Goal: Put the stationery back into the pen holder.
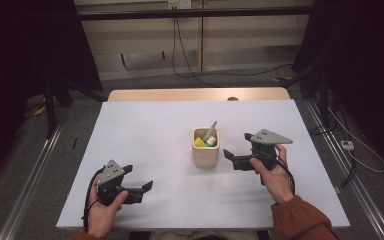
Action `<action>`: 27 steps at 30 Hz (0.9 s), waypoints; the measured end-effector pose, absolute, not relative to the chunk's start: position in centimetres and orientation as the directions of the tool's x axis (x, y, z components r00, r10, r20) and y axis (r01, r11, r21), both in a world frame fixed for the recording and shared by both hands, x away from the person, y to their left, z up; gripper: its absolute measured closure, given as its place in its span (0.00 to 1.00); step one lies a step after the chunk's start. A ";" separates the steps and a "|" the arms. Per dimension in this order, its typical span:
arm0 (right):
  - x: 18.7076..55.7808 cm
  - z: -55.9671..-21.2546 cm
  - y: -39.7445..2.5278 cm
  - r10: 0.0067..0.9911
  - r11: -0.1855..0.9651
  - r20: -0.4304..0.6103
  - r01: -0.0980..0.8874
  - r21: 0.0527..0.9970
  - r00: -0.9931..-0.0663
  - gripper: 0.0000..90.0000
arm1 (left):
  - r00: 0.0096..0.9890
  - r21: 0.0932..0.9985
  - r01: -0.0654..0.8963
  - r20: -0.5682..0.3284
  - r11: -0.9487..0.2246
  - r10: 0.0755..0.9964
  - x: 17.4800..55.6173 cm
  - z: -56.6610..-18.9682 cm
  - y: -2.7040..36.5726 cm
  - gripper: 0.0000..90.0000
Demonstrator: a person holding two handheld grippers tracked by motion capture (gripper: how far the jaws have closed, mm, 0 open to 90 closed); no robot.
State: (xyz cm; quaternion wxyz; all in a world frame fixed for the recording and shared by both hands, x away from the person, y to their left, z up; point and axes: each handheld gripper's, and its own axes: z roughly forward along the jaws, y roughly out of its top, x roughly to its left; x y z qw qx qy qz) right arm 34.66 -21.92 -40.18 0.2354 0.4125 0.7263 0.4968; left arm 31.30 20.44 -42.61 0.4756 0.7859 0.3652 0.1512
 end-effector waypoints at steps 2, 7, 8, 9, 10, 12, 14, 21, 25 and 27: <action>34.3 -40.4 -22.1 0.837 0.159 0.075 0.372 0.915 -0.541 0.05 | 0.687 0.859 0.428 -0.107 -0.281 0.719 31.2 -42.5 20.4 0.09; 33.3 -41.0 -22.7 0.842 0.159 0.081 0.389 0.907 -0.533 0.05 | 0.686 0.863 0.420 -0.100 -0.280 0.721 31.0 -42.3 20.4 0.09; 33.2 -41.0 -22.8 0.842 0.159 0.080 0.388 0.908 -0.534 0.05 | 0.684 0.864 0.422 -0.104 -0.275 0.722 31.0 -42.3 20.4 0.09; 33.0 -41.1 -22.9 0.841 0.159 0.081 0.387 0.908 -0.534 0.05 | 0.684 0.863 0.421 -0.102 -0.277 0.723 30.9 -42.3 20.4 0.09; 32.8 -41.2 -23.0 0.842 0.160 0.080 0.388 0.908 -0.534 0.05 | 0.685 0.865 0.420 -0.103 -0.275 0.722 30.9 -42.3 20.4 0.09; 32.5 -41.3 -23.2 0.846 0.155 0.085 0.397 0.905 -0.526 0.05 | 0.683 0.863 0.423 -0.104 -0.275 0.723 30.9 -42.3 20.4 0.09; 32.1 -41.4 -23.6 0.847 0.154 0.086 0.398 0.904 -0.524 0.05 | 0.684 0.864 0.420 -0.100 -0.277 0.723 31.0 -42.3 20.5 0.09; 31.0 -41.9 -24.6 0.856 0.155 0.086 0.411 0.898 -0.510 0.05 | 0.682 0.865 0.420 -0.100 -0.275 0.725 30.8 -42.2 20.5 0.09; 30.3 -42.3 -25.4 0.861 0.159 0.083 0.422 0.893 -0.502 0.05 | 0.681 0.865 0.420 -0.100 -0.275 0.726 30.9 -42.2 20.5 0.09; 30.0 -42.6 -25.8 0.865 0.150 0.091 0.428 0.891 -0.493 0.05 | 0.680 0.865 0.421 -0.101 -0.274 0.726 30.8 -42.2 20.5 0.09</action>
